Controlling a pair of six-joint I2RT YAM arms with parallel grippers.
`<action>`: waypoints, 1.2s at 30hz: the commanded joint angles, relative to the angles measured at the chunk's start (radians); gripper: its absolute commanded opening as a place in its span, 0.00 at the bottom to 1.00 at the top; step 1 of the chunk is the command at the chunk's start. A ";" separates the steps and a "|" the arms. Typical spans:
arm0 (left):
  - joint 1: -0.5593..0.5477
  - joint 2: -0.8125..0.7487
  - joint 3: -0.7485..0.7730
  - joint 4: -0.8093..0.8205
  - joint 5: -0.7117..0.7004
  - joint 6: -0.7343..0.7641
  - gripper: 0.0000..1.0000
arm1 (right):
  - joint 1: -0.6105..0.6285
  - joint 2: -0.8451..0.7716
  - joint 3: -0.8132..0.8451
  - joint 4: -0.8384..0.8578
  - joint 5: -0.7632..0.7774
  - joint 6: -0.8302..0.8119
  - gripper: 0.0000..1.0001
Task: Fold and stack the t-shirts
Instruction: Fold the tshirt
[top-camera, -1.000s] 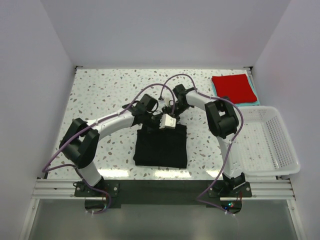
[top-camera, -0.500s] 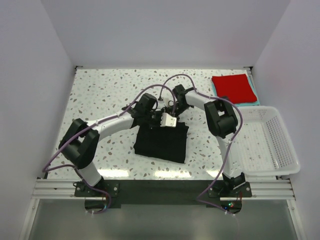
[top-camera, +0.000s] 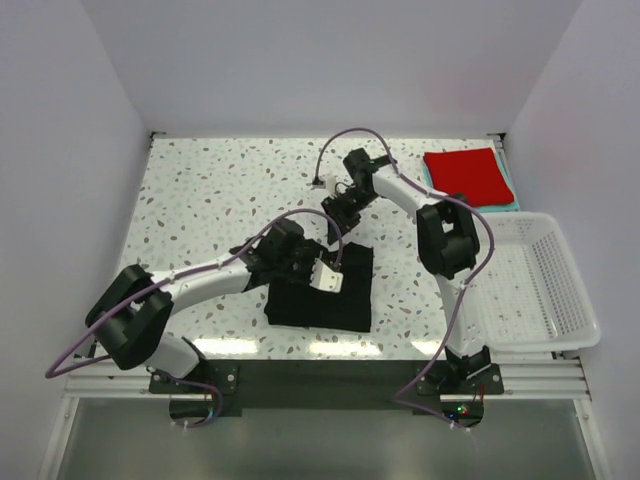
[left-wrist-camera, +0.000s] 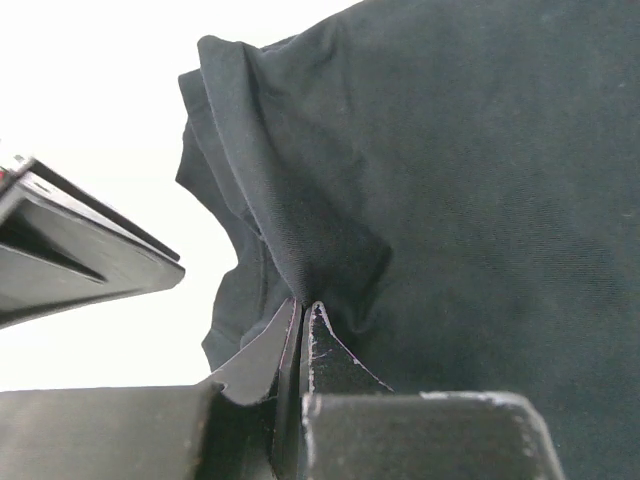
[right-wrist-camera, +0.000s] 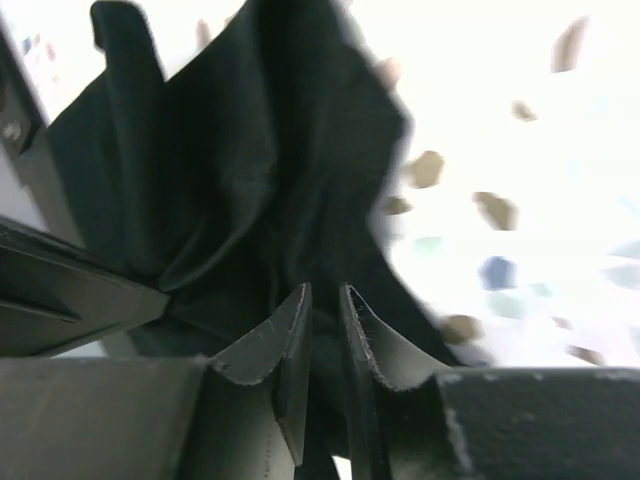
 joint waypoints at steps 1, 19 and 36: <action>-0.043 -0.072 -0.060 0.167 -0.054 0.065 0.00 | 0.047 -0.007 0.002 -0.123 -0.075 -0.068 0.21; -0.090 -0.161 -0.132 0.321 -0.200 0.077 0.00 | 0.066 0.233 -0.021 -0.205 -0.167 -0.177 0.13; -0.090 -0.076 -0.118 0.504 -0.191 0.157 0.00 | 0.064 0.247 -0.018 -0.240 -0.190 -0.226 0.12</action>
